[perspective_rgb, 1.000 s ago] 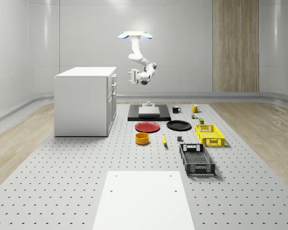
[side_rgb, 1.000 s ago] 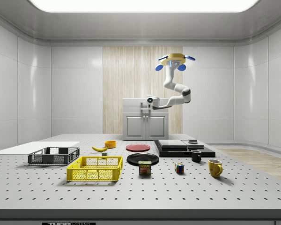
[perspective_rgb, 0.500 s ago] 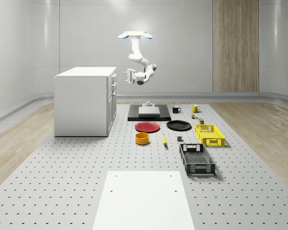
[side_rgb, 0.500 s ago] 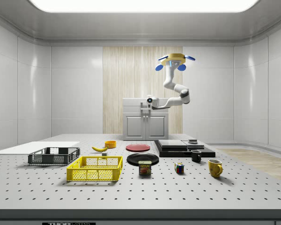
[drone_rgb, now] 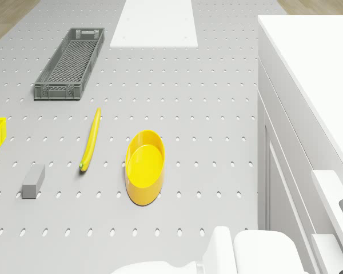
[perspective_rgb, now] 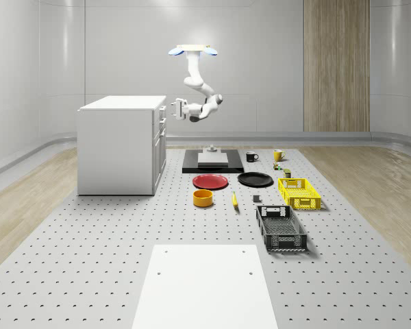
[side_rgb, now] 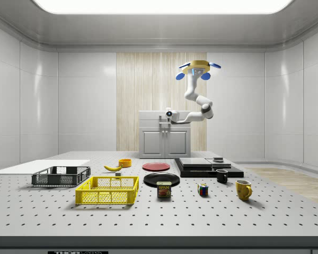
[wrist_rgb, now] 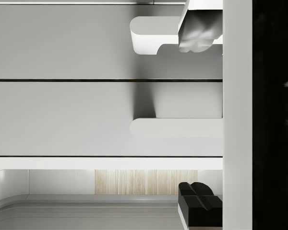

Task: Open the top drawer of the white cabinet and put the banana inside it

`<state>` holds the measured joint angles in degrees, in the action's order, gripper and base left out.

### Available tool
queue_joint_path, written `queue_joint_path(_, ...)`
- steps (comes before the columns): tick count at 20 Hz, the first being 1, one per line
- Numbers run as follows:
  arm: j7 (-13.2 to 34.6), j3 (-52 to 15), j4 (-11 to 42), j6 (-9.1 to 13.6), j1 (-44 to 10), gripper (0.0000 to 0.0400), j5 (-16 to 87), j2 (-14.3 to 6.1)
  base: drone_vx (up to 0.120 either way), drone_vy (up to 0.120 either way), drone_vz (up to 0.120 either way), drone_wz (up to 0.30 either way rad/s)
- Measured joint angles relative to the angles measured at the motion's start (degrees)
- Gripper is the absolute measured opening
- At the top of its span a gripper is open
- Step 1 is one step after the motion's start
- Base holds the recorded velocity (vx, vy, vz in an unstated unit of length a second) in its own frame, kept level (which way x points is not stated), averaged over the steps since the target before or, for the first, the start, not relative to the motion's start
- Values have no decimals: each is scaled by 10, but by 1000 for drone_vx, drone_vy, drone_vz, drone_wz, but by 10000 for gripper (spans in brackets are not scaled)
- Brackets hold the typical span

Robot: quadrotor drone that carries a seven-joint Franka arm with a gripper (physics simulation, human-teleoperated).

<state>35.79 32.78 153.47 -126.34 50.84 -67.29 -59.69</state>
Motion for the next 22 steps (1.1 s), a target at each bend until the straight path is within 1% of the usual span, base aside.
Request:
queue_joint_path(4,-22,0,-19,-6,18,400,-25,35,0,0,0,0)
queue_joint_path(7,-36,7,-37,-2,29,400,-36,62,0,0,0,0)
queue_joint_path(9,-43,10,-46,1,32,400,-42,76,0,0,0,0)
queue_joint_path(16,-69,-4,-66,-6,46,400,-85,118,0,0,0,0)
queue_joint_path(22,-82,-19,-74,-2,42,400,-110,141,0,0,0,0)
